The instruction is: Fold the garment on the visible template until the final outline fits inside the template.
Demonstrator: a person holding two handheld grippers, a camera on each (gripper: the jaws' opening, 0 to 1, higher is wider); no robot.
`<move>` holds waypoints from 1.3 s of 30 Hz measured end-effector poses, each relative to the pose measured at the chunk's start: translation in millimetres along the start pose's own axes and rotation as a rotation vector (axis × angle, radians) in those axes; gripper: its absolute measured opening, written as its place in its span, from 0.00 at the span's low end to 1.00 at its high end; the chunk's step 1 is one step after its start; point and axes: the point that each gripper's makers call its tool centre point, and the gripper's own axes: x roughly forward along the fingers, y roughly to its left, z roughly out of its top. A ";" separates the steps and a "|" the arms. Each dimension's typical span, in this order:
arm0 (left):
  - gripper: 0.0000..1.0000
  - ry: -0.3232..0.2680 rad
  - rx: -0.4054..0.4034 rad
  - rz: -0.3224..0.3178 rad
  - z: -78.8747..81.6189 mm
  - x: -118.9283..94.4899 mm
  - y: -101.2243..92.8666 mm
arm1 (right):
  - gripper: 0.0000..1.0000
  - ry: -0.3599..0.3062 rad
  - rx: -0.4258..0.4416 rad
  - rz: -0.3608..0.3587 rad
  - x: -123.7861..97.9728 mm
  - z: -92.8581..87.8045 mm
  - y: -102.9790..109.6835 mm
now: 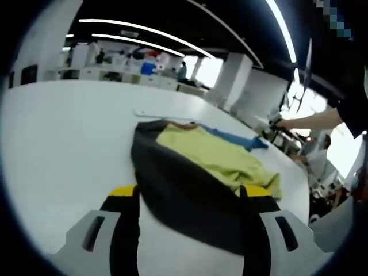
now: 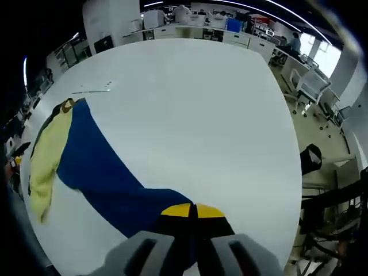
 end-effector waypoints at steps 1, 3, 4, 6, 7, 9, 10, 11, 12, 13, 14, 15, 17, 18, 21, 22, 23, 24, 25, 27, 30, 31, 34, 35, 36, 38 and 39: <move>0.67 0.000 -0.001 0.001 0.1 -0.1 0.3 | 0.00 0.001 0.001 0.000 -0.3 -0.7 -0.2; 0.67 -0.001 0.000 0.001 0.8 0.1 0.0 | 0.00 0.008 0.005 0.004 -2.8 -4.6 0.5; 0.67 -0.002 0.001 0.000 1.2 0.4 -0.2 | 0.00 0.008 0.004 0.002 -4.0 -5.6 0.3; 0.67 -0.002 0.002 0.000 1.7 0.9 -0.5 | 0.00 0.009 0.007 0.004 -5.4 -7.0 0.2; 0.67 -0.003 0.002 -0.002 2.0 1.5 -1.1 | 0.00 0.012 0.008 0.005 -6.9 -9.1 1.6; 0.67 -0.005 0.003 -0.005 2.8 2.3 -2.3 | 0.00 0.017 0.003 0.009 -9.5 -13.8 4.6; 0.67 -0.004 0.003 -0.006 2.8 2.6 -2.7 | 0.00 0.023 -0.001 0.009 -10.3 -16.4 4.9; 0.67 -0.005 0.004 -0.007 3.0 2.8 -3.2 | 0.00 0.025 -0.002 0.012 -11.1 -18.4 6.2; 0.67 -0.006 0.004 -0.008 3.2 2.9 -3.7 | 0.00 0.034 -0.005 0.016 -11.8 -21.5 7.0; 0.67 -0.006 0.004 -0.009 3.3 2.7 -4.3 | 0.00 0.036 -0.005 0.016 -12.5 -23.1 7.3; 0.67 -0.006 0.006 -0.009 3.3 2.6 -4.5 | 0.00 0.043 -0.004 0.020 -13.6 -25.8 8.1; 0.67 -0.004 0.006 -0.010 3.0 2.2 -4.6 | 0.00 0.045 -0.005 0.019 -14.8 -27.6 8.7; 0.67 -0.007 0.003 -0.009 3.4 1.5 -4.1 | 0.00 0.048 -0.007 0.018 -17.2 -31.5 9.6; 0.68 -0.007 0.003 -0.009 3.3 1.3 -3.7 | 0.00 0.046 -0.005 0.015 -17.9 -32.5 9.3; 0.67 -0.008 0.003 -0.006 3.3 1.1 -3.7 | 0.00 0.045 0.008 0.019 -17.5 -35.0 10.4; 0.67 -0.009 0.001 -0.005 3.3 1.0 -3.4 | 0.00 0.046 0.006 0.018 -17.2 -35.9 11.2; 0.67 -0.009 0.002 -0.005 3.2 0.8 -3.3 | 0.00 0.047 0.005 0.017 -15.8 -36.9 11.1; 0.67 -0.008 0.003 -0.005 3.0 0.7 -3.5 | 0.00 0.047 0.004 0.018 -15.0 -37.8 11.4; 0.67 -0.007 0.003 -0.005 3.0 0.5 -3.7 | 0.00 0.049 0.004 0.021 -13.7 -39.0 11.5; 0.67 -0.007 0.005 -0.006 3.2 0.0 -4.2 | 0.00 0.047 0.004 0.022 -13.1 -40.4 12.3; 0.68 -0.011 0.005 -0.002 4.8 -0.7 -3.3 | 0.00 0.035 0.014 0.026 -14.1 -39.8 12.8; 0.68 -0.011 0.005 -0.002 4.9 -0.8 -3.1 | 0.00 0.035 0.011 0.027 -14.4 -40.1 12.6; 0.68 -0.012 0.004 -0.002 5.3 -0.9 -3.4 | 0.00 0.029 0.002 0.018 -15.7 -41.2 11.8; 0.68 -0.013 0.005 -0.003 5.4 -0.9 -3.9 | 0.01 0.027 -0.006 0.018 -15.9 -41.9 10.9; 0.68 -0.013 0.005 -0.004 5.5 -0.9 -4.3 | 0.04 0.022 -0.005 0.022 -16.1 -41.9 11.6; 0.68 -0.016 0.005 -0.005 5.9 -0.8 -5.5 | 0.08 0.009 -0.001 0.022 -18.1 -42.3 13.4; 0.68 -0.015 0.002 -0.006 5.9 -0.7 -6.3 | 0.11 -0.007 0.001 0.021 -19.0 -41.4 13.7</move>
